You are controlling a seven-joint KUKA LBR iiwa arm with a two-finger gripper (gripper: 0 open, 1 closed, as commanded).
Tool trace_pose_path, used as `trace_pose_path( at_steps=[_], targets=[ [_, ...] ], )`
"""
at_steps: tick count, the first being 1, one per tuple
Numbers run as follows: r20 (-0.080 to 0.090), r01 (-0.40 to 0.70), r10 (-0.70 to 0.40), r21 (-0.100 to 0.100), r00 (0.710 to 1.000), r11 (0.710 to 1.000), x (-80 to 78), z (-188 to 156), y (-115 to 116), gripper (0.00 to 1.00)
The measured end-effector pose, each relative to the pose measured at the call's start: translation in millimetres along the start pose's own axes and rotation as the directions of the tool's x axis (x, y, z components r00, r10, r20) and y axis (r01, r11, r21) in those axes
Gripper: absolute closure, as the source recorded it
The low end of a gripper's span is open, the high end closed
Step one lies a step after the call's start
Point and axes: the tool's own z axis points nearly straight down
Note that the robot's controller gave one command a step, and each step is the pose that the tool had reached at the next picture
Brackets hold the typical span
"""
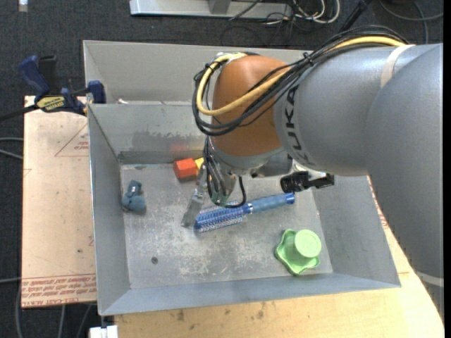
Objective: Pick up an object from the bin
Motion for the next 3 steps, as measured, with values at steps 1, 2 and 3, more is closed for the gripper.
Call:
trace_pose_path(
  at_steps=[1,2,3],
  targets=[
    [-0.005,0.102,-0.102,0.004,0.995,0.995,-27.8,122,-59,0.00],
    [0.001,0.105,-0.105,-0.001,0.995,0.995,-28.3,117,-55,1.00],
    [0.006,0.202,-0.202,-0.002,0.979,0.979,-0.9,-40,-74,1.00]
  ],
)
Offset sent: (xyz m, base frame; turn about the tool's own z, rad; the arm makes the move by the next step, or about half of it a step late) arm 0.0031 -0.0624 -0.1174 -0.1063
